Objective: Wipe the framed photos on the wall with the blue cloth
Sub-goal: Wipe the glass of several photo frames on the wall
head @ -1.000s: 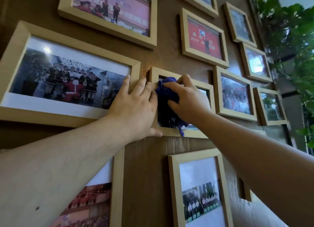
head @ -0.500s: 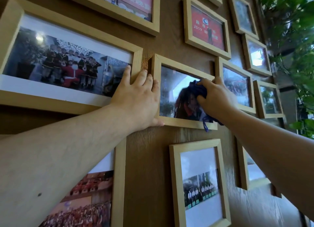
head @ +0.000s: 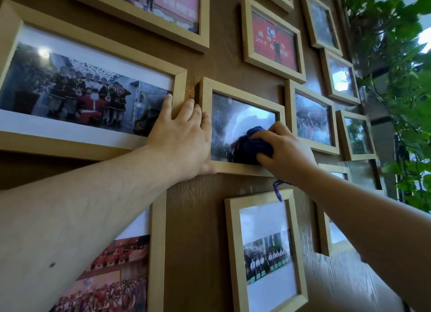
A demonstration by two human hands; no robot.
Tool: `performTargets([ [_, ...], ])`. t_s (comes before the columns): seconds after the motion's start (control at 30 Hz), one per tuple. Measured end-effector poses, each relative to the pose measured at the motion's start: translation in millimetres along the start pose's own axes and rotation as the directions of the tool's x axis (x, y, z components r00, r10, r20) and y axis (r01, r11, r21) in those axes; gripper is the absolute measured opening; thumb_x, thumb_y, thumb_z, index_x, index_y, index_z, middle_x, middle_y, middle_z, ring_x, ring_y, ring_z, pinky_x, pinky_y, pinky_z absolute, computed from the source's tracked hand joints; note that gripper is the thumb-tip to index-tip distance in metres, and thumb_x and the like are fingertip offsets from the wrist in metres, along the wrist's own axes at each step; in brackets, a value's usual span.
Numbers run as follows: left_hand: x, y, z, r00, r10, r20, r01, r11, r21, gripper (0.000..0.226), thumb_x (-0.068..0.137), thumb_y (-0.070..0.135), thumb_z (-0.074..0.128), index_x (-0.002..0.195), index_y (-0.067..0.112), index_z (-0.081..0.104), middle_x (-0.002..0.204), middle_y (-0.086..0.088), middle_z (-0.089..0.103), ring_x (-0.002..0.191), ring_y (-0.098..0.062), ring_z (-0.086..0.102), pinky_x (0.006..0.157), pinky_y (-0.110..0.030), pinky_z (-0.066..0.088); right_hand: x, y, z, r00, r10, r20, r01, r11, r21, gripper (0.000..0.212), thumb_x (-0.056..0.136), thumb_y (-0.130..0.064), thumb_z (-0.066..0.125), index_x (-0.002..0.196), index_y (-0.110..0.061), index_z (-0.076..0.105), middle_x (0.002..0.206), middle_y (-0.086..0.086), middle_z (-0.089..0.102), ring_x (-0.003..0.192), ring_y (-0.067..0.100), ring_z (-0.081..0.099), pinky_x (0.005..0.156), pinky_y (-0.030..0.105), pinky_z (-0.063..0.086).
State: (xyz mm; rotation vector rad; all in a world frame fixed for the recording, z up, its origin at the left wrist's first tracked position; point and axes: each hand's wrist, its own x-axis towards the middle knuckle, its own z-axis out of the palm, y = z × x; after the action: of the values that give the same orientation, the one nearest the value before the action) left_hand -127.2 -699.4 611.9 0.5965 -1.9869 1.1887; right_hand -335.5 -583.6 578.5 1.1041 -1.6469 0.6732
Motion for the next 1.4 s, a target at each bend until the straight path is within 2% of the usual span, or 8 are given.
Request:
performTargets([
  [0.1,-0.8,0.6,-0.3,1.0,0.001,0.01,-0.001,1.0,-0.007,0.113,0.072,0.081,0.042,0.149,0.005,0.007,0.158,-0.018,0.014,0.147,-0.032,0.004,0.114,-0.064,0.007,-2.7,12.2,1.8,0.984,0.175,-0.015,-0.176,0.983,-0.059,0.044,0.084,-0.041,0.057,0.126,-0.035,0.047,0.115,0.002,0.044,0.075,0.018,0.046,0.053,0.024,0.032],
  [0.17,-0.9,1.5,-0.7,1.0,-0.008,0.015,0.008,1.0,-0.005,0.113,0.072,0.081,0.043,0.149,0.006,0.007,0.158,-0.018,0.014,0.147,-0.032,0.004,0.114,-0.064,0.008,-1.4,5.1,0.3,0.98,0.198,-0.013,-0.198,0.979,-0.039,0.043,0.084,-0.041,0.057,0.125,-0.034,0.048,0.114,0.002,0.044,0.074,0.018,0.046,0.054,0.026,0.035],
  [0.4,-0.7,5.0,-3.0,0.999,-0.039,0.036,0.04,0.999,-0.022,0.112,0.073,0.08,0.044,0.149,0.007,0.007,0.158,-0.016,0.015,0.147,-0.031,0.004,0.114,-0.063,0.005,1.2,-64.0,-13.2,0.979,-0.176,0.102,0.154,0.969,0.192,0.039,0.082,-0.04,0.058,0.121,-0.037,0.052,0.101,-0.008,0.038,0.081,0.011,0.045,0.065,0.024,0.04],
  [0.63,-1.9,4.4,-0.9,0.997,-0.072,0.031,0.072,0.997,-0.01,0.114,0.07,0.084,0.04,0.15,0.009,0.006,0.159,-0.015,0.015,0.147,-0.03,0.005,0.115,-0.063,0.004,-3.7,-40.0,-12.9,0.977,-0.12,0.176,0.08,0.972,0.22,0.033,0.081,-0.039,0.056,0.114,-0.037,0.056,0.098,-0.005,0.045,0.082,0.015,0.049,0.065,0.028,0.039],
  [0.93,-5.0,6.1,2.1,0.998,-0.062,0.009,0.062,0.998,0.017,0.11,0.072,0.081,0.041,0.149,0.01,0.008,0.159,-0.018,0.009,0.146,-0.032,0.001,0.114,-0.063,0.005,-27.0,25.2,-6.0,0.979,0.12,0.164,-0.098,0.985,-0.14,0.038,0.081,-0.042,0.055,0.118,-0.036,0.053,0.103,-0.003,0.046,0.073,0.014,0.048,0.055,0.029,0.038],
  [1.1,-30.0,18.4,2.3,0.984,0.11,-0.138,-0.104,0.993,0.048,0.084,0.087,0.062,0.037,0.148,0.009,0.015,0.158,-0.021,0.014,0.146,-0.034,0.007,0.114,-0.063,0.01,-68.7,30.5,-4.4,0.971,0.24,0.005,-0.24,0.97,0.036,0.041,0.08,-0.036,0.058,0.121,-0.032,0.05,0.111,0.001,0.046,0.076,0.019,0.048,0.057,0.029,0.038],
  [1.23,-59.7,46.4,10.9,0.926,0.319,-0.2,-0.337,0.939,-0.063,0.075,0.09,0.057,0.033,0.145,0.006,0.029,0.154,-0.02,0.029,0.144,-0.034,0.022,0.116,-0.058,0.015,-121.4,20.8,13.6,0.948,0.319,0.003,-0.317,0.938,0.14,0.04,0.081,-0.029,0.061,0.119,-0.028,0.053,0.105,0.002,0.045,0.072,0.018,0.046,0.055,0.028,0.035],
  [1.4,-75.0,81.4,27.1,0.915,0.402,0.027,-0.392,0.904,-0.172,0.086,0.09,0.062,0.032,0.151,0.01,0.002,0.16,-0.016,0.009,0.147,-0.031,0.006,0.119,-0.05,0.007,-155.8,17.2,41.1,0.922,0.376,0.092,-0.387,0.895,0.22,0.043,0.082,-0.026,0.062,0.124,-0.025,0.052,0.105,0.002,0.043,0.079,0.021,0.051,0.065,0.034,0.048],
])
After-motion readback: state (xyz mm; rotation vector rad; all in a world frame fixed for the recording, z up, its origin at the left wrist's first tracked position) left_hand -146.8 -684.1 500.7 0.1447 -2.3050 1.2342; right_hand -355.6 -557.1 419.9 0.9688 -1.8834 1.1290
